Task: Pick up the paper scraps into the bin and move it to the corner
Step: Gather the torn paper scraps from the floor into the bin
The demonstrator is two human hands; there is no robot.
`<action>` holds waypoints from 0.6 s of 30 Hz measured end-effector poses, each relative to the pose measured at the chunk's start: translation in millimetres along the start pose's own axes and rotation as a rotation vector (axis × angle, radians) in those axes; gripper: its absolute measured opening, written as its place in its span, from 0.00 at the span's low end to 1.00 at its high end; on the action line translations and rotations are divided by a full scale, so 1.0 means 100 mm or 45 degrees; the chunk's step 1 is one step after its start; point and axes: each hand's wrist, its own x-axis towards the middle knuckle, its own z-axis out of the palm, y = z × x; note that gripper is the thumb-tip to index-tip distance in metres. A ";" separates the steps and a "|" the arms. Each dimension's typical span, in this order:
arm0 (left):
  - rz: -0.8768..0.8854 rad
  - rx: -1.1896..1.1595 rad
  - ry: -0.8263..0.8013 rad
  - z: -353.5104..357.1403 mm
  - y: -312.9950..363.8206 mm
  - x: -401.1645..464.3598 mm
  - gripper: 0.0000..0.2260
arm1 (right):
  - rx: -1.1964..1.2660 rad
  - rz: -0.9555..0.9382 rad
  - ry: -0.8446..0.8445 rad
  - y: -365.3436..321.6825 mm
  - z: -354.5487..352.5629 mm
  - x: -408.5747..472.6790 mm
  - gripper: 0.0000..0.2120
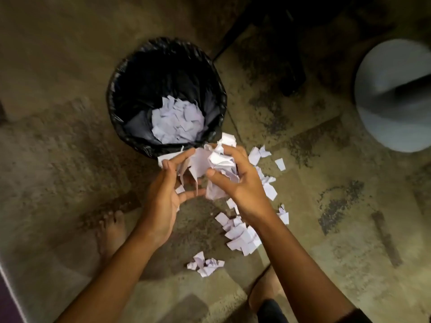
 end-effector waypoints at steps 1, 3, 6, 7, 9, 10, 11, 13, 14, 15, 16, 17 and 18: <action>0.042 -0.006 0.011 -0.05 0.13 0.04 0.31 | 0.030 -0.027 0.002 -0.12 0.07 0.09 0.25; 0.117 -0.012 0.019 -0.16 0.38 0.13 0.30 | 0.098 -0.057 0.005 -0.31 0.23 0.30 0.25; 0.144 0.006 0.076 -0.31 0.66 0.32 0.28 | 0.124 -0.075 0.048 -0.48 0.44 0.59 0.28; 0.149 0.022 0.096 -0.37 0.72 0.39 0.28 | 0.126 -0.070 0.075 -0.50 0.50 0.70 0.29; 0.149 0.045 0.108 -0.47 0.80 0.52 0.25 | 0.140 -0.045 0.117 -0.51 0.61 0.87 0.30; 0.135 0.052 0.112 -0.52 0.82 0.58 0.24 | 0.145 -0.027 0.134 -0.49 0.66 0.95 0.30; 0.121 0.062 0.113 -0.55 0.83 0.64 0.24 | 0.147 -0.011 0.149 -0.48 0.69 1.01 0.30; 0.093 0.081 0.093 -0.65 0.82 0.75 0.25 | 0.160 0.032 0.180 -0.44 0.76 1.08 0.29; 0.081 0.079 0.076 -0.70 0.81 0.78 0.25 | 0.165 0.060 0.197 -0.42 0.79 1.09 0.30; 0.065 0.067 0.067 -0.74 0.79 0.81 0.26 | 0.177 0.094 0.213 -0.40 0.81 1.09 0.30; 0.050 0.048 0.072 -0.77 0.78 0.82 0.28 | 0.197 0.126 0.223 -0.40 0.82 1.08 0.30; 0.038 0.033 0.090 -0.80 0.76 0.83 0.29 | 0.219 0.163 0.230 -0.39 0.84 1.07 0.30; 0.033 0.025 0.106 -0.82 0.74 0.83 0.30 | 0.234 0.199 0.237 -0.38 0.85 1.06 0.30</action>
